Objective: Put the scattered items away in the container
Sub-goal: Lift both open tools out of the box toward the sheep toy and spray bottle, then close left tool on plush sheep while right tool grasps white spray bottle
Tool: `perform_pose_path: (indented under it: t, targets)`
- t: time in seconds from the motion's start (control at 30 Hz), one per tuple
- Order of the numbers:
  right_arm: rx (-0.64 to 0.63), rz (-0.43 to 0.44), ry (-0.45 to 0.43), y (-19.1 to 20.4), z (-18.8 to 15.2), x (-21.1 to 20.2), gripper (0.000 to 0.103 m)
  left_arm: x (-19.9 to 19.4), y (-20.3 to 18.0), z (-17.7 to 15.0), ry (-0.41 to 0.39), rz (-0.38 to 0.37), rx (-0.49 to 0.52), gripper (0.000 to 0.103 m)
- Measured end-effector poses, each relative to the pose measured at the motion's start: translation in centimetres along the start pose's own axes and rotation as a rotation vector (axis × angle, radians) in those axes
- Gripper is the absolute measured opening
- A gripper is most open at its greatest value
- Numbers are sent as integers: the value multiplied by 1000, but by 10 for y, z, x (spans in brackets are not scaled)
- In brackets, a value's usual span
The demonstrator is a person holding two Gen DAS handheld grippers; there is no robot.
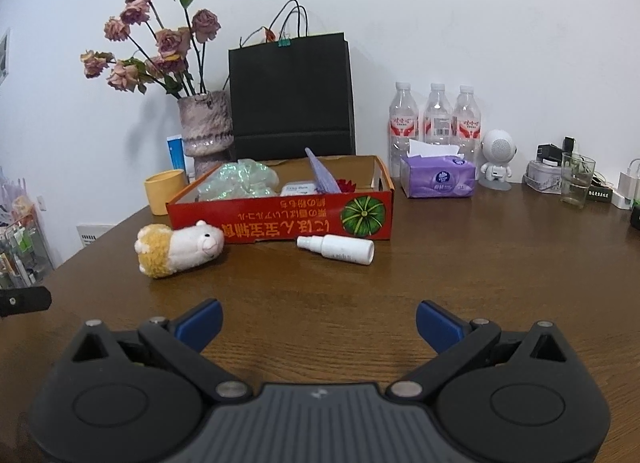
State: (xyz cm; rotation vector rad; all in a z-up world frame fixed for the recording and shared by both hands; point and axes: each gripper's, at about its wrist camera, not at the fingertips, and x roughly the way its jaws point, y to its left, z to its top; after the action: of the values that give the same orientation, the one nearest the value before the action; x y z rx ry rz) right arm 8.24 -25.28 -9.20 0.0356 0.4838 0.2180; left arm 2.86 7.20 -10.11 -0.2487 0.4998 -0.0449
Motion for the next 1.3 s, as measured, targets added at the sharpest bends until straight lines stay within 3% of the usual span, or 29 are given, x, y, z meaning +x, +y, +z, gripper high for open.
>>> perform_pose_path:
  t: [0.47,0.67,0.93,1.3]
  targets:
    - [-33,-42,63,-10,3,52,103,37,1,4,49,39,8,103]
    - [-87,-50,82,-10,16,86,103,62,-5,19,56,73,50,103]
    - [-112,-75,122,4,32,133,103,107,-14,44,107,83,35,103]
    - [-53,-117,154,16,45,184,103,162,-36,75,111,123,31,103]
